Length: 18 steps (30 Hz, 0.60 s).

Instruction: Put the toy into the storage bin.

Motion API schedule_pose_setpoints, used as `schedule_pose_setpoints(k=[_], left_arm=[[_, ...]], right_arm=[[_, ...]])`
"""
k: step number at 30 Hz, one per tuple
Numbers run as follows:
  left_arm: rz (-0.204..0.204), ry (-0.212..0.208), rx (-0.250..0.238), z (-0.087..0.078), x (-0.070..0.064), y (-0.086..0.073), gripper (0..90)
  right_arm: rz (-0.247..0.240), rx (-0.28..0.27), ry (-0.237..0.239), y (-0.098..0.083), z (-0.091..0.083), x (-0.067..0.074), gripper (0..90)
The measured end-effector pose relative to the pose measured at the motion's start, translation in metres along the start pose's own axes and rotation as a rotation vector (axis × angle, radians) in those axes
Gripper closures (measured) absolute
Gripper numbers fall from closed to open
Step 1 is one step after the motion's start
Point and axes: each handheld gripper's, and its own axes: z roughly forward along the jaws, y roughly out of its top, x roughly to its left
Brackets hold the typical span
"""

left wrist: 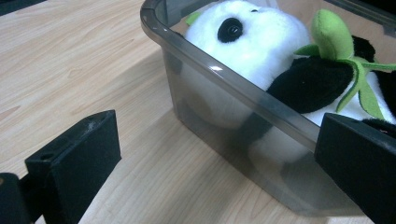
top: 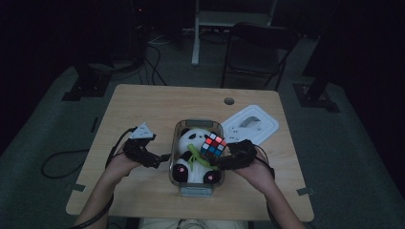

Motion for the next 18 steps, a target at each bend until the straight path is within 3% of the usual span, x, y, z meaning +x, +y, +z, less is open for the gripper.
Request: schedule_pose_setpoints(k=[5,12,14,18], left_arm=[[0.008,-0.006,-0.001,0.001,-0.002,0.0,1.1],[0.014,-0.006,-0.003,0.0,-0.003,0.001,1.1],[0.015,-0.009,-0.003,0.0,-0.004,0.002,1.1],[0.014,-0.012,-0.006,0.0,-0.006,0.002,1.1]], right_arm=[[-0.031,0.016,0.08,0.002,0.011,0.011,33.6],[-0.079,0.059,0.151,0.0,0.023,0.022,33.6],[-0.104,0.071,0.169,-0.001,0.026,0.024,33.6],[-0.109,0.097,0.232,-0.003,0.033,0.025,33.6]])
